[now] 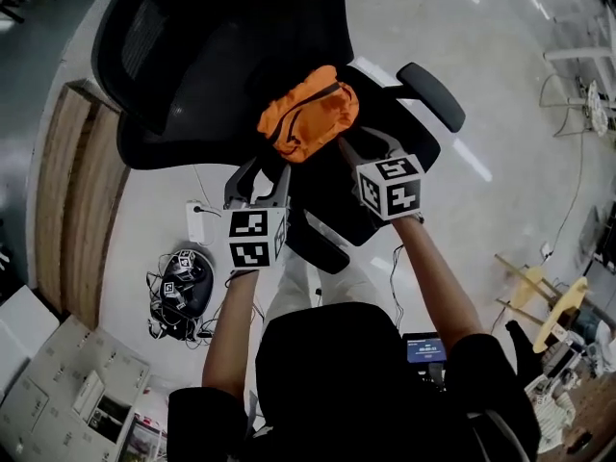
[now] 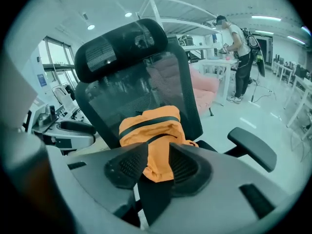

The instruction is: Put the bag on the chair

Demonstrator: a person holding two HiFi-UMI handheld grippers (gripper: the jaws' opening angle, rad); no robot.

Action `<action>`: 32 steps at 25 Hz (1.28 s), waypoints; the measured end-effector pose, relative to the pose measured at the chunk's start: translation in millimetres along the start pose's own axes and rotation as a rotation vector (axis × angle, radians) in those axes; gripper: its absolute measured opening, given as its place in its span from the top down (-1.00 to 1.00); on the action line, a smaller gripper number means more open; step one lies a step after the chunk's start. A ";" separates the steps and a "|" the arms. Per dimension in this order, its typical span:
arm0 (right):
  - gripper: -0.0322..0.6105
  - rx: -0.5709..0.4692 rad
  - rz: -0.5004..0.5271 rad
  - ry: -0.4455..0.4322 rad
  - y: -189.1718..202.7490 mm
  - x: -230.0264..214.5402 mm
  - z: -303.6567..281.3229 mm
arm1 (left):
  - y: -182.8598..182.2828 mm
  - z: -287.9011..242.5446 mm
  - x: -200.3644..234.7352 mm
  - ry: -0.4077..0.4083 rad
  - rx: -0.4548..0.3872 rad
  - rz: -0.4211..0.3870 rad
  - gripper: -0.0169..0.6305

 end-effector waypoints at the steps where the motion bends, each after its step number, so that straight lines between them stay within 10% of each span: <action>1: 0.51 -0.002 -0.005 -0.004 -0.8 3.7 7.8 | -2.5 5.8 -2.5 0.009 -0.004 0.000 0.29; 32: 0.89 -0.460 0.027 0.058 -29.5 129.8 226.6 | -69.5 212.9 -88.8 0.163 -0.399 -0.166 0.91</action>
Point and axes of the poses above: the fingertips, and each gripper's own axes: z backward along the fingers, x to its left, y out of its underside, the point moved 9 cm from there along z, backward along the fingers, and after that the axes turned 6 degrees about y, right-handed, at the moved point
